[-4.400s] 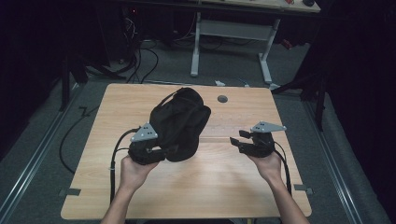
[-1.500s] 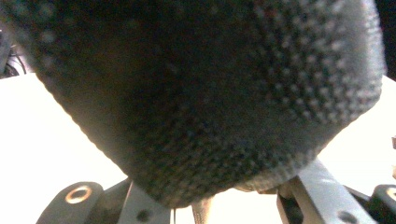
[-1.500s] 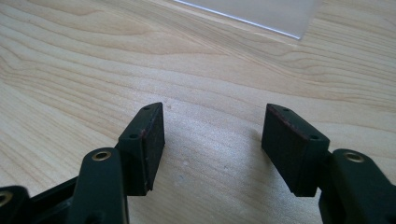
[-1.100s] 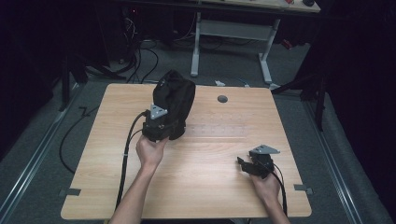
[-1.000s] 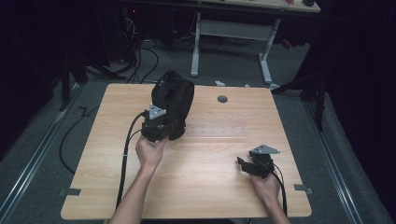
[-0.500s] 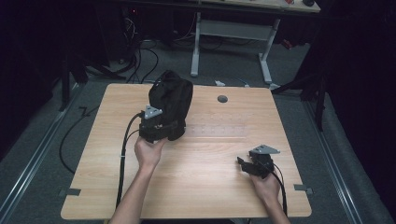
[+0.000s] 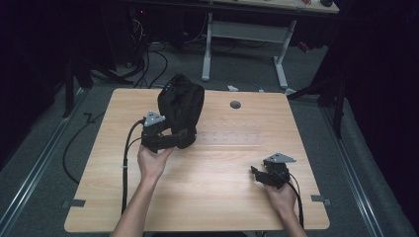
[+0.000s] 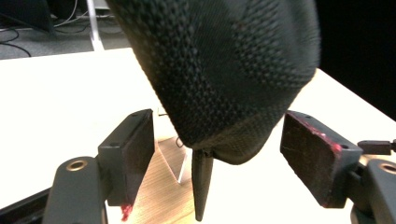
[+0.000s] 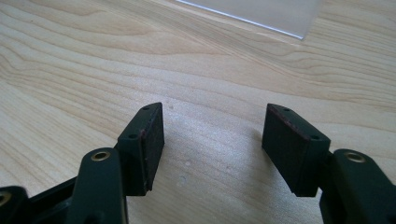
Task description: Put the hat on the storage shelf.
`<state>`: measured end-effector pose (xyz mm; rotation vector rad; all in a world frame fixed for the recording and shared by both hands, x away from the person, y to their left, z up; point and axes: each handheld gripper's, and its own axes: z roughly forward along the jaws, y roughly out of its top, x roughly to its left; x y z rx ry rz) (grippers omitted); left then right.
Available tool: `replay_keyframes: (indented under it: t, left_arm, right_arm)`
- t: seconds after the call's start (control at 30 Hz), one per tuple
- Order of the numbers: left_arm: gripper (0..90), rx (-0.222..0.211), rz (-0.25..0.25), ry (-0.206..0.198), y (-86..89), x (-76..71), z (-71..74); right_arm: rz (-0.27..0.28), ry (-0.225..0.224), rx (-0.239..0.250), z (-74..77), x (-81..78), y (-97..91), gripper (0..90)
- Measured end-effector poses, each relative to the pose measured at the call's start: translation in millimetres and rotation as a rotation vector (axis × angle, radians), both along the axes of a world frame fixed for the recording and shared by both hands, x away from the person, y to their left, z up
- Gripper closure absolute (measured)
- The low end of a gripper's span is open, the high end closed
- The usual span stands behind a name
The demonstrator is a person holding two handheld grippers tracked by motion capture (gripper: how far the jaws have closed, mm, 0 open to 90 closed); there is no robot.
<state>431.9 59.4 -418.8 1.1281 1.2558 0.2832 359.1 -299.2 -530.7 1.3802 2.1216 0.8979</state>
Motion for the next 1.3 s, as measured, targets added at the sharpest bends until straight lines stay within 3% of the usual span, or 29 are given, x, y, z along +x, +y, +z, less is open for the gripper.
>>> replay_keyframes:
  t: [0.7,1.3]
  left_arm:
    - [26.9,-0.037,-0.047,0.004,28.9,-24.9,4.7]
    - [27.4,-0.044,-0.053,0.041,45.3,-38.4,-7.9]
  right_arm:
    - [0.0,0.0,0.001,0.0,0.2,0.1,38.8]
    - [-0.001,0.002,0.003,0.0,0.2,0.1,38.8]
